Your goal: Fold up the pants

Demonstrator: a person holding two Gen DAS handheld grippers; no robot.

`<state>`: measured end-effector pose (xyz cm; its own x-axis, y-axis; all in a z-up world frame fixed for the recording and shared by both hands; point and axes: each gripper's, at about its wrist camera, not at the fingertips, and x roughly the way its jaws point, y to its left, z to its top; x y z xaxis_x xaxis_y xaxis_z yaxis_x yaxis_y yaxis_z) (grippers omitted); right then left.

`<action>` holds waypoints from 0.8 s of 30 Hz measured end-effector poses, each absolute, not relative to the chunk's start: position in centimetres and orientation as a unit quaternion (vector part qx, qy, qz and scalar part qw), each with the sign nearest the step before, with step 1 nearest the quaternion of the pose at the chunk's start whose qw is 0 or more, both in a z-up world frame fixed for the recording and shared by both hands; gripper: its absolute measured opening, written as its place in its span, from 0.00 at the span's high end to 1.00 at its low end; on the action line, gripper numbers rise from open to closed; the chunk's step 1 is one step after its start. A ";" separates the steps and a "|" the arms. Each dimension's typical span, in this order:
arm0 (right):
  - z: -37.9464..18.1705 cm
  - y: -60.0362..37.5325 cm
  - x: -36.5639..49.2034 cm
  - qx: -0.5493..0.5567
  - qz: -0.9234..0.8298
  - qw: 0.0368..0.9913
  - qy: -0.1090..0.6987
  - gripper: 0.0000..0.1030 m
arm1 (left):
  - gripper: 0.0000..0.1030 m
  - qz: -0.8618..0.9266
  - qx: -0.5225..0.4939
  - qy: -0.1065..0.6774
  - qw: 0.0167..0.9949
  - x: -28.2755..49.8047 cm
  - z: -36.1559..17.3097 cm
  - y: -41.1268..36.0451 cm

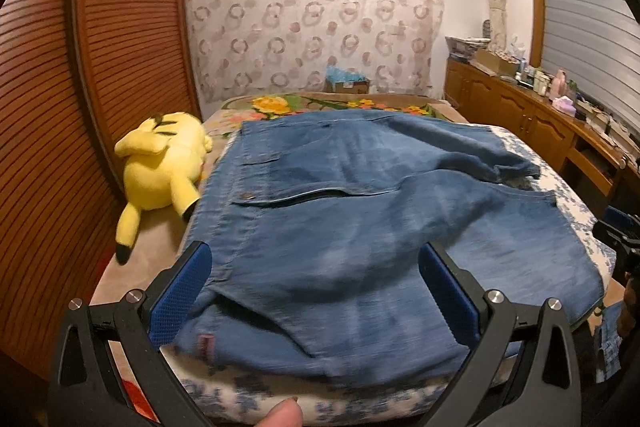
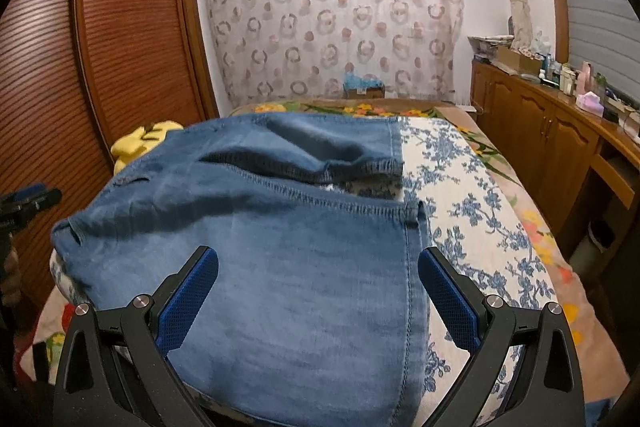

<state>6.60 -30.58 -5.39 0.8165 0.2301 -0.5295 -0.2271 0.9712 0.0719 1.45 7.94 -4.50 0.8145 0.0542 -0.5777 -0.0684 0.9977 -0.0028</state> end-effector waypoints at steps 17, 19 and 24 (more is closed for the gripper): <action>-5.0 -31.9 4.2 -0.016 0.112 0.939 0.326 0.05 | 0.14 0.103 -0.076 0.317 0.940 0.0 -8.3 16.8; -4.8 -31.8 4.0 -0.019 0.112 0.937 0.329 0.05 | 0.20 0.105 -0.080 0.323 0.937 0.2 -8.9 17.2; -4.6 -31.5 3.3 -0.022 0.116 0.936 0.332 0.07 | 0.24 0.116 -0.086 0.339 0.930 0.2 -10.5 18.3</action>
<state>3.26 -31.53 -4.56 0.7529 0.2030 -0.6260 -0.2324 0.9720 0.0356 0.17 18.32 -10.50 0.7430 0.1572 -0.6506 -0.2736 0.9584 -0.0809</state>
